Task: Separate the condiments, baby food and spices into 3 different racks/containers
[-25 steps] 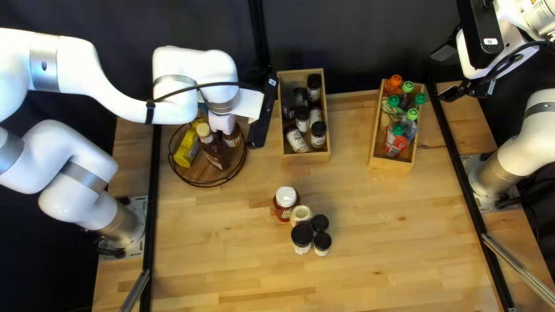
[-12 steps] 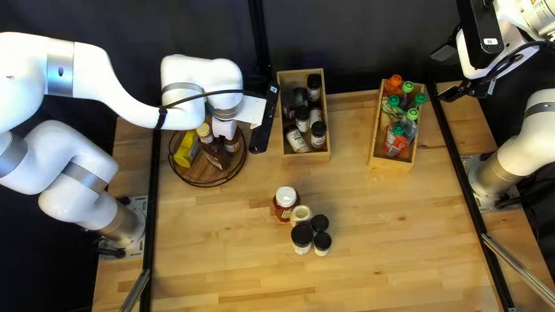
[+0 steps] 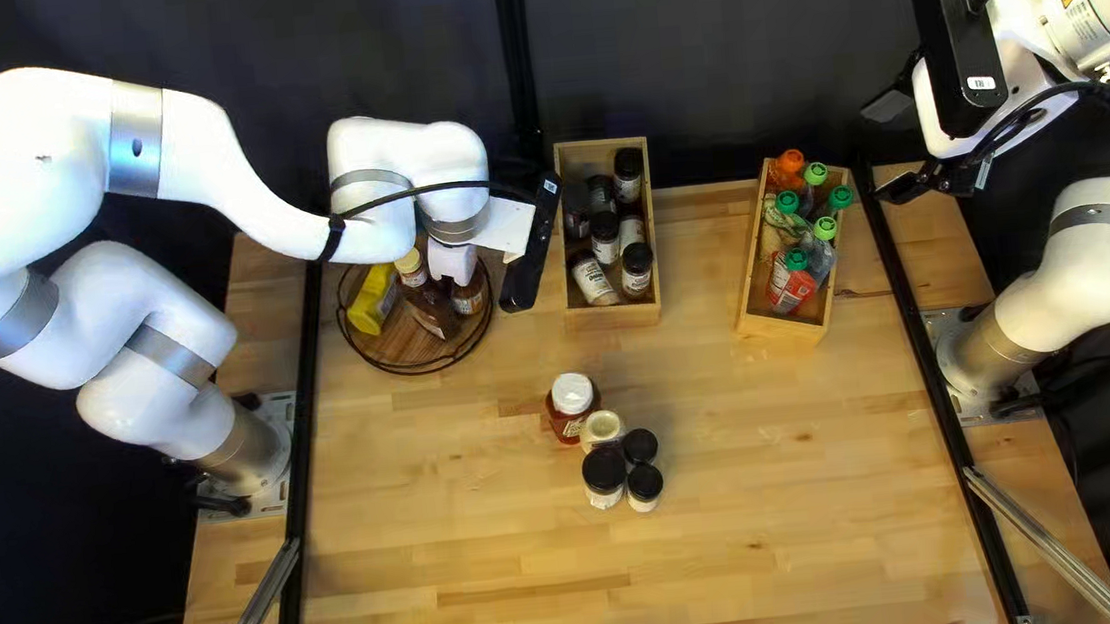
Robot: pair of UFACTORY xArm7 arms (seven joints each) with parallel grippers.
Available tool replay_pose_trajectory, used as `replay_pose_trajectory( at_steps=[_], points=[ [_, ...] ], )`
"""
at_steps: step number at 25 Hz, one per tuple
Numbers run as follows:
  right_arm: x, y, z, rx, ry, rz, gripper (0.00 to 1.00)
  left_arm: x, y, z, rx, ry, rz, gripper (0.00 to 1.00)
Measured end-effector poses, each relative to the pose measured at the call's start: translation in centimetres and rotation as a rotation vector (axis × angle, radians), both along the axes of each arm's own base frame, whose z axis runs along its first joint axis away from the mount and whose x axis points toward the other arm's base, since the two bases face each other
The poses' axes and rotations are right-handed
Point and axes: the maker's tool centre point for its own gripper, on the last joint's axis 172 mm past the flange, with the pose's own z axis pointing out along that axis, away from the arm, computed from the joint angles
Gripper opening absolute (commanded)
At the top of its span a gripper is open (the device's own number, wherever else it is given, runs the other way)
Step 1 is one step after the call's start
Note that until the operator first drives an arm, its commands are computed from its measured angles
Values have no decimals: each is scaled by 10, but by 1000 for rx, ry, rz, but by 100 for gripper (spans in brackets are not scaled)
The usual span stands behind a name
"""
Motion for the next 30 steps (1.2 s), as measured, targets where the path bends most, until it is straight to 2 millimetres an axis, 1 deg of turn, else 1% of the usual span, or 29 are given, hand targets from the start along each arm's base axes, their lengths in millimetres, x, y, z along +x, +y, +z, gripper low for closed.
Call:
replay_pose_trajectory(
  at_steps=[3,6,8,13,17,20,23,25,30],
  points=[
    [0,0,0,0,0,0,100,4,-6,11,6,-4,-4,100],
    [0,0,0,0,0,0,100,13,-23,22,1,-12,-24,100],
    [0,0,0,0,0,0,100,21,-43,29,-17,-21,-53,100],
    [0,0,0,0,0,0,100,46,-108,50,-75,-54,-167,100],
    [0,0,0,0,0,0,100,67,-148,56,-103,-72,-244,100],
    [0,0,0,0,0,0,100,85,-175,55,-118,-92,-295,100],
    [0,0,0,0,0,0,100,97,-190,48,-127,-106,-334,100],
    [0,0,0,0,0,0,100,103,-196,41,-133,-114,-360,100],
    [0,0,0,0,0,0,100,113,-202,18,-148,-125,-405,100]
  ],
)
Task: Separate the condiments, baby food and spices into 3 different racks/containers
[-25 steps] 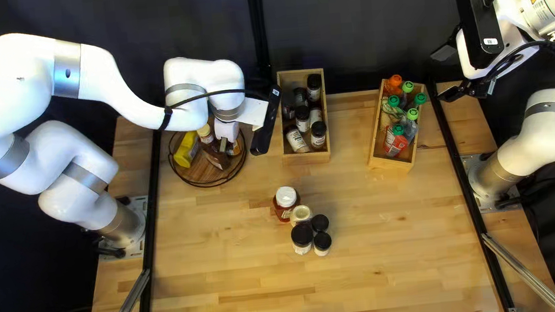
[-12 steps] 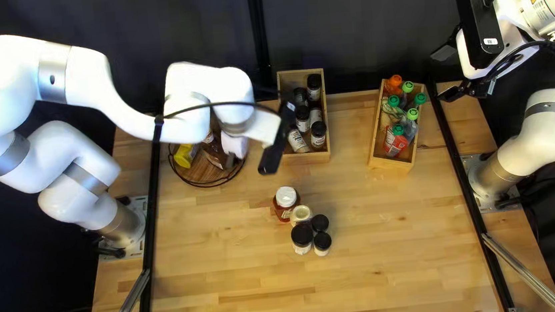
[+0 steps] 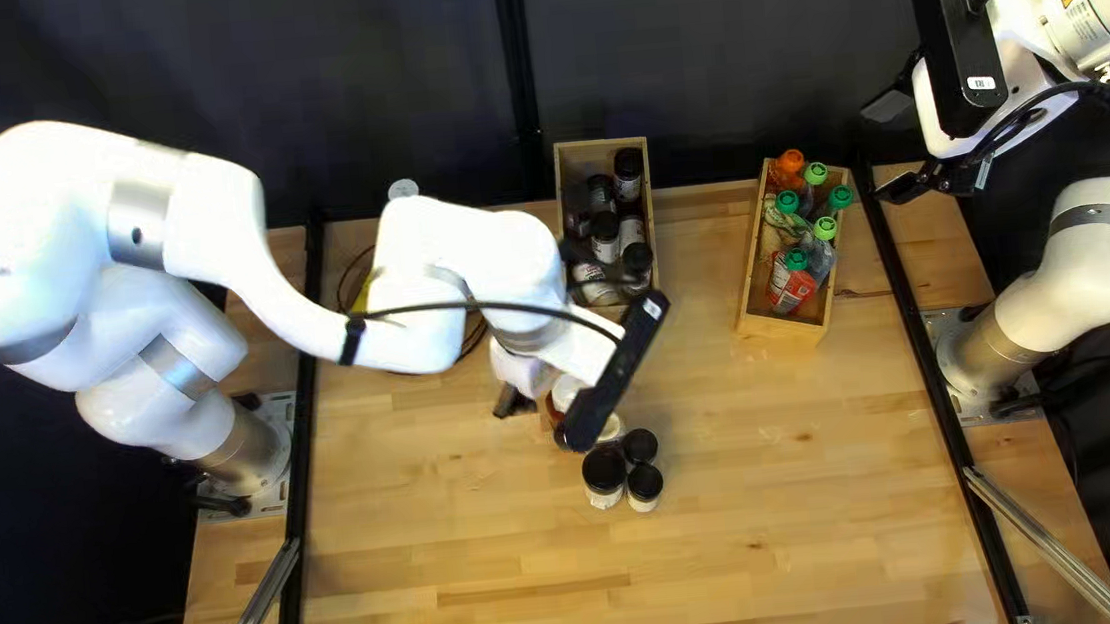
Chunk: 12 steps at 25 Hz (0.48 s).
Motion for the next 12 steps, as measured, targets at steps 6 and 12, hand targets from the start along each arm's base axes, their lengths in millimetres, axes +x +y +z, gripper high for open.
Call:
replay_pose_trajectory(
  at_steps=[6,12],
  points=[
    [0,0,0,0,0,0,100,6,2,-25,1,1,-22,100],
    [0,0,0,0,0,0,100,7,11,-45,30,4,-11,100]
  ],
)
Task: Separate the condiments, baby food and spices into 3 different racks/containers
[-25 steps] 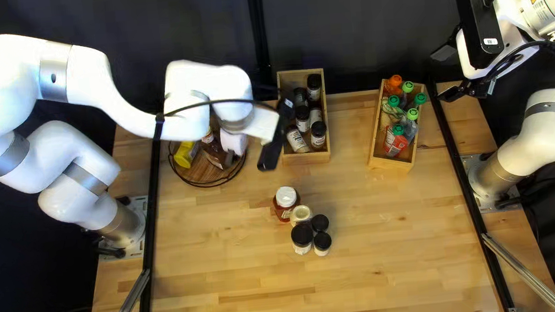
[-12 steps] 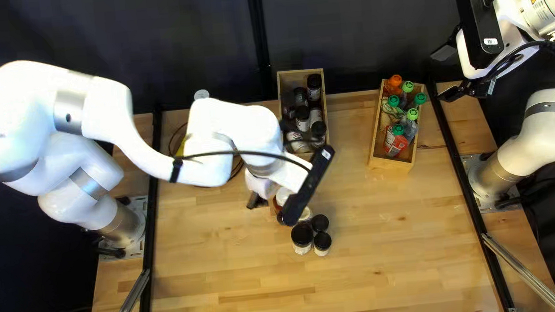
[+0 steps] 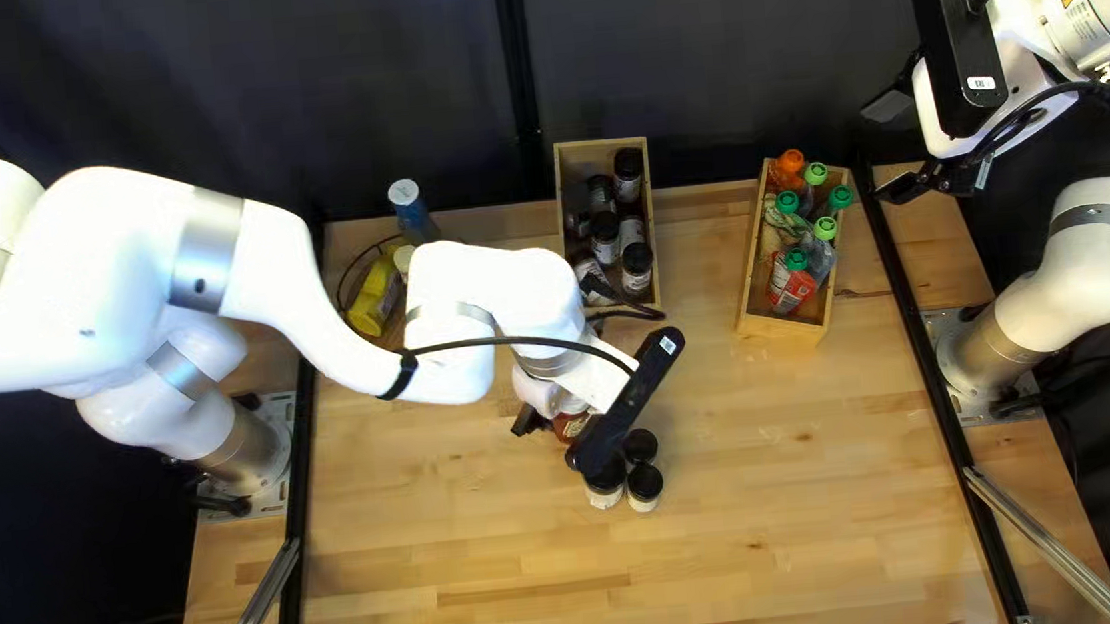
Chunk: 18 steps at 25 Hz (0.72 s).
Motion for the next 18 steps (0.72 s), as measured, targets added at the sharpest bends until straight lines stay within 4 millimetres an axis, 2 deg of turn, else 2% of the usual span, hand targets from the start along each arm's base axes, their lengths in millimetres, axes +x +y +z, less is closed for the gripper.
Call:
replay_pose_trajectory(
  at_steps=[5,6,7,13,18],
  points=[
    [0,0,0,0,0,0,100,-1,3,-11,21,-1,10,100],
    [0,0,0,0,0,0,100,-1,4,-13,25,0,10,85],
    [0,0,0,0,0,0,100,-1,4,-15,30,1,9,0],
    [0,0,0,0,0,0,100,-1,0,-15,47,9,-14,0],
    [0,0,0,0,0,0,100,-10,-4,0,37,23,-47,0]
  ],
)
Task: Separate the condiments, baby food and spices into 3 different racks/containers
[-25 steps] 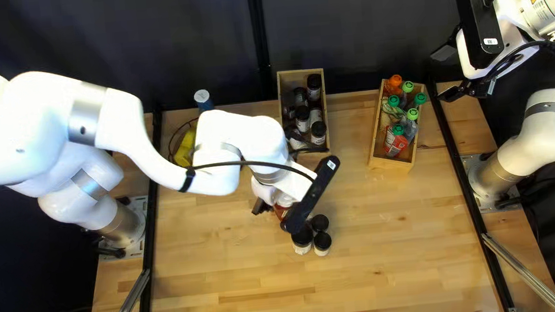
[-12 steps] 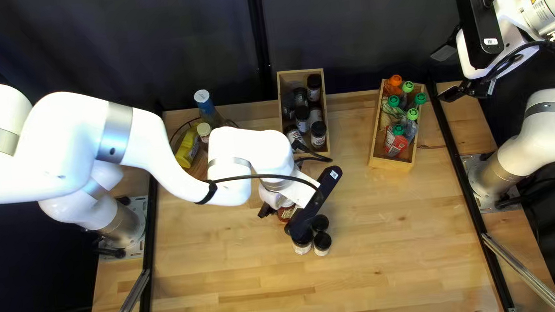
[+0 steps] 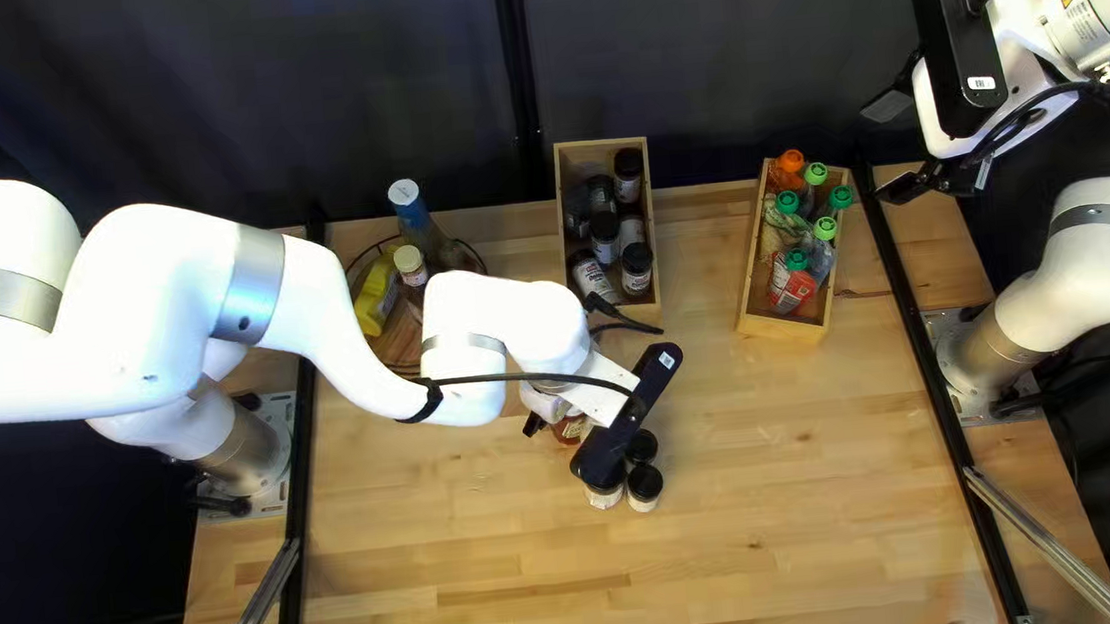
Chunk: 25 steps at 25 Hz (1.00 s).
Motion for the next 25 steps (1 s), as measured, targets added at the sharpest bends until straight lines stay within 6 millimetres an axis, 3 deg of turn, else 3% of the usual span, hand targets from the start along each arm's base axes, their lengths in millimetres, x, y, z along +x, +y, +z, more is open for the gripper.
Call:
replay_pose_trajectory(
  at_steps=[6,15,20,25],
  points=[
    [0,0,0,0,0,0,100,-36,12,25,-12,12,0,0],
    [0,0,0,0,0,0,100,-117,25,51,60,13,88,0],
    [0,0,0,0,0,0,100,-151,35,52,123,-1,214,0],
    [0,0,0,0,0,0,100,-177,50,58,167,-59,457,0]
  ],
)
